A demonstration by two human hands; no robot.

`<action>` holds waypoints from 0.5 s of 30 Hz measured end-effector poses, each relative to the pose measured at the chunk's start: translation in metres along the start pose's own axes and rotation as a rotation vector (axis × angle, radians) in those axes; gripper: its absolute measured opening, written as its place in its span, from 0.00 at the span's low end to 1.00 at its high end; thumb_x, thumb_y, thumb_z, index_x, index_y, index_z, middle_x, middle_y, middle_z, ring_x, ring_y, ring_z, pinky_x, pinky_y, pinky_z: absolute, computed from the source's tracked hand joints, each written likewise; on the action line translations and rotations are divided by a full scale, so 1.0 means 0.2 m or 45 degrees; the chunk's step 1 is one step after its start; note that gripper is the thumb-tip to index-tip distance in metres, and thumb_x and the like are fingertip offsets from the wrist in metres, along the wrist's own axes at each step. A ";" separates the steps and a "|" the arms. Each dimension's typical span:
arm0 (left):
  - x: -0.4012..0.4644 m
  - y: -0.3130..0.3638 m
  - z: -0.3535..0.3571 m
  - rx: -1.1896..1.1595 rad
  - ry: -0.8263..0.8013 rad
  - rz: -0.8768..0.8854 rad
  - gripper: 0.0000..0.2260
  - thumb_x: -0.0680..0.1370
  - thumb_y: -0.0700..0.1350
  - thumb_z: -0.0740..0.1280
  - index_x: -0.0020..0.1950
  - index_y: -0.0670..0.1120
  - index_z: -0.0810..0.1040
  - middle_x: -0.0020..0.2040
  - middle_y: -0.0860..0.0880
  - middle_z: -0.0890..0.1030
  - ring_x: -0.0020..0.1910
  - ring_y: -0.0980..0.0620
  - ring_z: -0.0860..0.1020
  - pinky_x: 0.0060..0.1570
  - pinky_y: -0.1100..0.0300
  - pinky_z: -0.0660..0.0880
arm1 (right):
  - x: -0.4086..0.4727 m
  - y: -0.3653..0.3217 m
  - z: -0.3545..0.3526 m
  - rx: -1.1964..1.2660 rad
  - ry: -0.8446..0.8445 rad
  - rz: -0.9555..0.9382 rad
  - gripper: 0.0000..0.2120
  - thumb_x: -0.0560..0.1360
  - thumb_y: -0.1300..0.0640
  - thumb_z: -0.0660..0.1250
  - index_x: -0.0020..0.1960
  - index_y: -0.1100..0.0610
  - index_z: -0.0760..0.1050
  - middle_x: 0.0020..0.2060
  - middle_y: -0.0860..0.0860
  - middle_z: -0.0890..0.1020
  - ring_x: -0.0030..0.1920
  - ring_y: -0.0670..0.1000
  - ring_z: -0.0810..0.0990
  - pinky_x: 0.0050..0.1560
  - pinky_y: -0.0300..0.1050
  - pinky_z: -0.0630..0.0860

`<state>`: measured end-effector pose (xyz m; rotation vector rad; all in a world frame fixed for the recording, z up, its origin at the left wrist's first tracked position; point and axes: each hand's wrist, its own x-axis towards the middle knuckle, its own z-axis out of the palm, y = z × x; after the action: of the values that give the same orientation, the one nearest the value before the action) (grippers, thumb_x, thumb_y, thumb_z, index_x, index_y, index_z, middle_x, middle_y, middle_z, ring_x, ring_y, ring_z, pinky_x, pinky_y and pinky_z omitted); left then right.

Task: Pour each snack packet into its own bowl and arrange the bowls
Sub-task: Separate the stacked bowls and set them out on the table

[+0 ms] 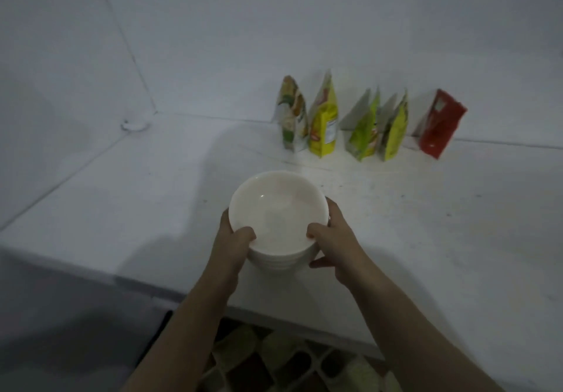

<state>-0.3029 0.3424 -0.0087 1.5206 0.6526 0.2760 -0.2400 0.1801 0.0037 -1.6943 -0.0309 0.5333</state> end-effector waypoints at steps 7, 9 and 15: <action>0.03 -0.01 -0.29 0.148 0.067 0.162 0.28 0.77 0.35 0.59 0.75 0.55 0.62 0.60 0.49 0.73 0.60 0.45 0.72 0.48 0.57 0.72 | -0.05 -0.03 0.29 -0.087 -0.071 0.032 0.31 0.78 0.58 0.61 0.74 0.38 0.54 0.61 0.48 0.71 0.58 0.56 0.74 0.50 0.59 0.82; 0.03 -0.01 -0.32 0.226 0.090 0.290 0.27 0.78 0.36 0.58 0.75 0.54 0.61 0.64 0.49 0.72 0.63 0.45 0.71 0.57 0.52 0.74 | -0.05 -0.03 0.32 -0.100 -0.057 0.034 0.30 0.78 0.55 0.62 0.74 0.36 0.54 0.63 0.48 0.70 0.58 0.56 0.74 0.50 0.59 0.82; 0.01 0.07 -0.35 0.209 0.146 0.583 0.26 0.76 0.35 0.57 0.74 0.51 0.65 0.68 0.51 0.72 0.67 0.50 0.70 0.68 0.45 0.71 | -0.04 -0.04 0.37 -0.112 -0.044 0.028 0.32 0.80 0.47 0.62 0.77 0.37 0.48 0.66 0.47 0.67 0.63 0.57 0.72 0.57 0.61 0.79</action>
<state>-0.3360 0.4024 0.0093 1.8148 0.4157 0.6743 -0.2716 0.2479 0.0072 -1.7731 -0.0613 0.5850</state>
